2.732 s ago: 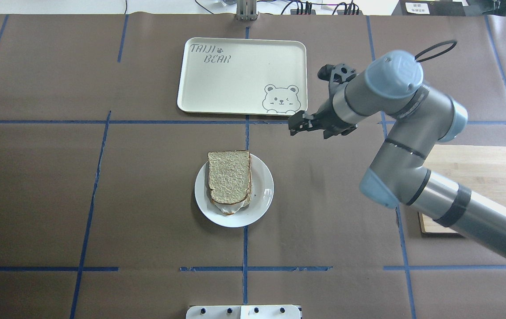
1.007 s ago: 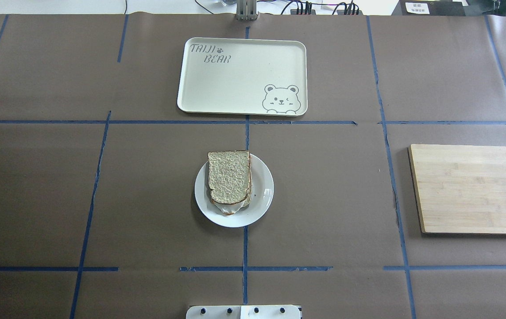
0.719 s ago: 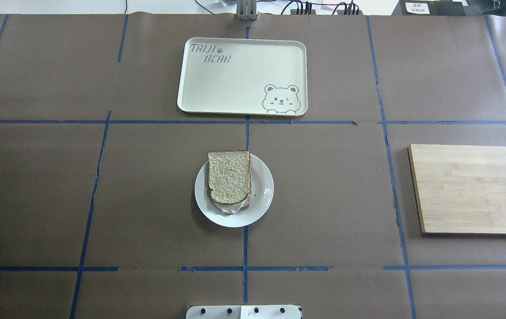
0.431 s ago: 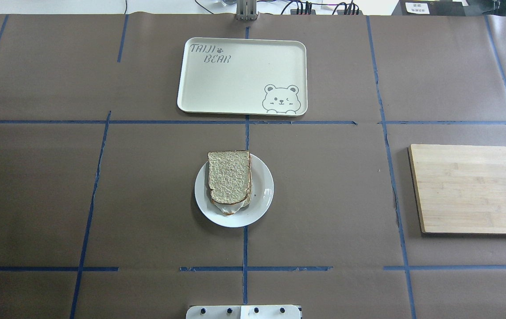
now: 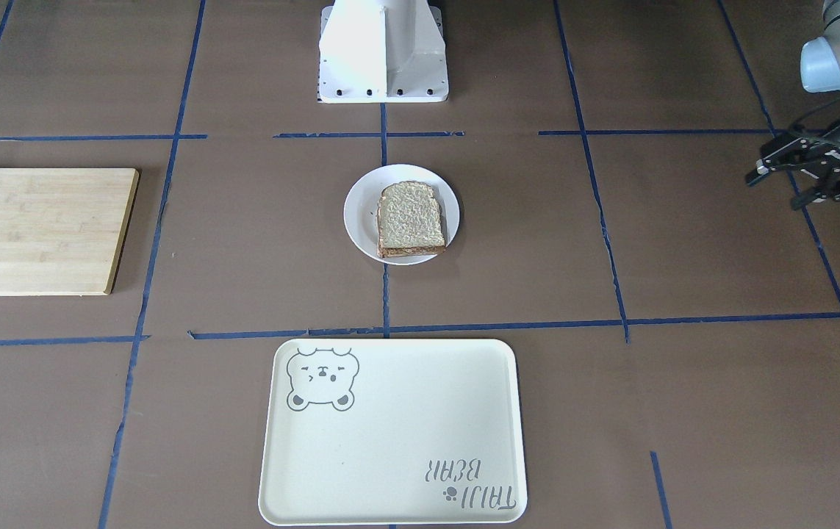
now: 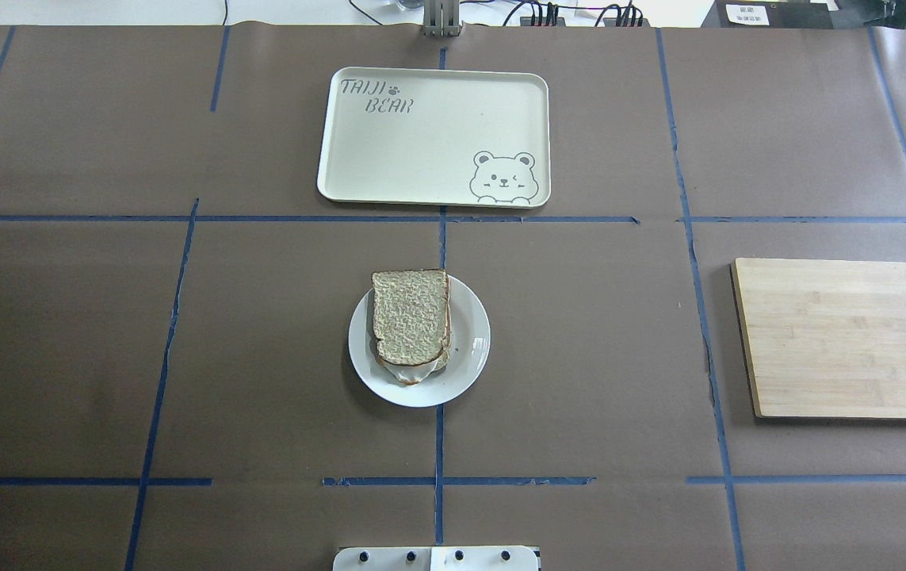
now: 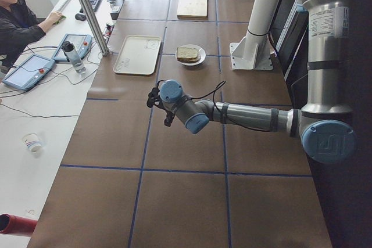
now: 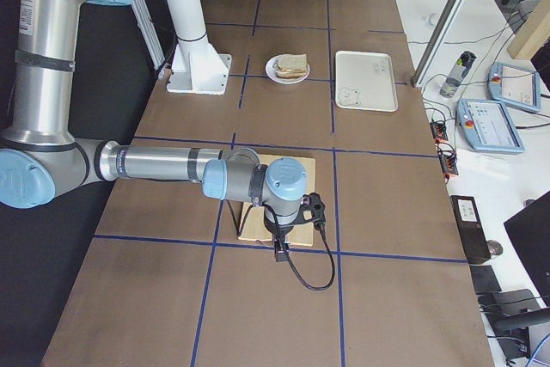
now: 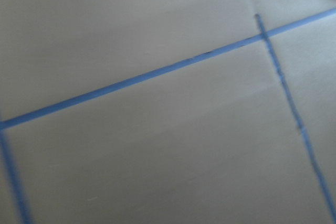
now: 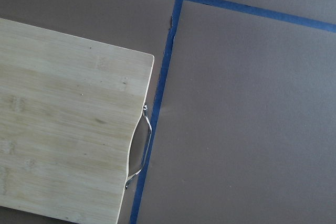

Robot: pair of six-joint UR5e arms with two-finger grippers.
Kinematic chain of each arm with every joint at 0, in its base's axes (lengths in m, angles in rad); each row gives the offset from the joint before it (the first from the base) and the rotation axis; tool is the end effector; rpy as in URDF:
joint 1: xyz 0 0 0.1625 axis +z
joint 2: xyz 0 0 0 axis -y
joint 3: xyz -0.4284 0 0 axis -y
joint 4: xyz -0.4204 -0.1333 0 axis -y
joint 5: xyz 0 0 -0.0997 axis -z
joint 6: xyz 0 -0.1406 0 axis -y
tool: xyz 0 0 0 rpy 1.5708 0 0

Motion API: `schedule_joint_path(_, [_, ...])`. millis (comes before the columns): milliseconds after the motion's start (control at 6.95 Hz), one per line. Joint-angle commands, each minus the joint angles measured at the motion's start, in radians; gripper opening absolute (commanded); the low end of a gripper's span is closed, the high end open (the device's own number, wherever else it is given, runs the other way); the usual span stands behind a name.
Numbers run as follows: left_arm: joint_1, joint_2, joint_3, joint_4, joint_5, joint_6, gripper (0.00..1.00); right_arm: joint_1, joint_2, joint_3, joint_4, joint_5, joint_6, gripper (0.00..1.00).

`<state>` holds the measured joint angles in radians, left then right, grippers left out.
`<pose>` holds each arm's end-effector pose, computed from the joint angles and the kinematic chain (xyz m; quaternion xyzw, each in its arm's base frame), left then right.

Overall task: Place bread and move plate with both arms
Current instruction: 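Reach the left gripper toward the rim of the white plate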

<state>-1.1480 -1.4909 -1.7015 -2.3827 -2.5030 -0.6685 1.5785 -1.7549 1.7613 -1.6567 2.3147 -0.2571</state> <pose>0.1924 -0.4773 0.5470 0.1074 0.5428 0.0870 0.8284 0.0414 -0.4328 0.6920 0.0112 -0.3649 -0.1014 0.9255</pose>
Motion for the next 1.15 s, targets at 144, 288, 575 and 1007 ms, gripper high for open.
schedule_joint_path(144, [0.282, -0.052, 0.003, -0.349, 0.247, -0.534, 1.0, 0.0, -0.002, 0.0, 0.0, 0.0, -0.001, 1.0])
schedule_joint_path(288, [0.351, -0.07, 0.003, -0.43, 0.321, -0.644, 1.0, 0.0, -0.002, -0.002, 0.0, 0.0, -0.001, 1.0])
schedule_joint_path(575, [0.48, -0.144, 0.003, -0.447, 0.474, -0.771, 1.0, 0.0, -0.003, 0.0, 0.0, 0.0, 0.001, 1.0])
schedule_joint_path(1007, [0.673, -0.251, 0.013, -0.463, 0.766, -0.971, 0.98, 0.0, -0.002, 0.0, 0.0, 0.0, 0.001, 1.0])
